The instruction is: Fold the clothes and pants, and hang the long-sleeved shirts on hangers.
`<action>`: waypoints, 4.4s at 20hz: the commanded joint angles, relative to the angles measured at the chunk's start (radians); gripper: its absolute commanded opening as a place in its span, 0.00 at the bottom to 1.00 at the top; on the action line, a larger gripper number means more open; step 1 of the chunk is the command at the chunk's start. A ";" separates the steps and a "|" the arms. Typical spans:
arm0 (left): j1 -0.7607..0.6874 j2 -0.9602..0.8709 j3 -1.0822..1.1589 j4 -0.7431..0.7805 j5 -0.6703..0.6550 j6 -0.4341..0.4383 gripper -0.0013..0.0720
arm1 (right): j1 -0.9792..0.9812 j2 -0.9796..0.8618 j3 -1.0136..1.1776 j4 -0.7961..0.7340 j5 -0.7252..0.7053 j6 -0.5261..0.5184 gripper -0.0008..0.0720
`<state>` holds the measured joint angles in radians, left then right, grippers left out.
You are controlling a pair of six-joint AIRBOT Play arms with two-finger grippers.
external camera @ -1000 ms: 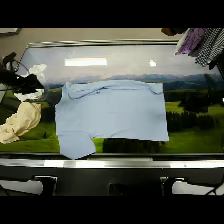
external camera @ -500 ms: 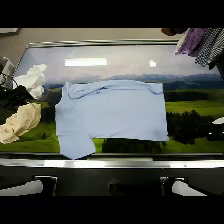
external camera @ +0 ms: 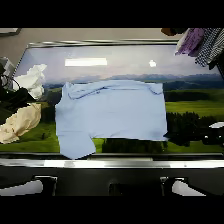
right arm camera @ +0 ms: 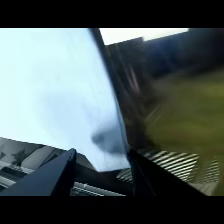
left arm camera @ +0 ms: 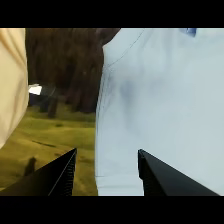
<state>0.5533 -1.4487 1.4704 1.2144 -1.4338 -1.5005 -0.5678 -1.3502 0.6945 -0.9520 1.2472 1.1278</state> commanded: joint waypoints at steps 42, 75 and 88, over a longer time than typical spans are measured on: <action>-0.028 0.133 -0.733 -0.377 0.399 0.311 0.04 | 0.237 0.221 -0.007 0.169 -0.035 -0.006 0.06; -0.203 0.425 0.372 0.132 0.132 -0.181 0.04 | 0.584 0.215 1.304 -0.539 0.182 0.653 0.07; -0.378 -0.468 0.375 0.158 0.535 -0.147 0.04 | 0.491 -0.479 1.102 -0.432 -0.224 0.675 0.06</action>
<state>0.1936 -1.7935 1.8446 1.3720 -1.0397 -1.6520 -0.0422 -1.7214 1.8030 -1.4609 1.1446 1.8118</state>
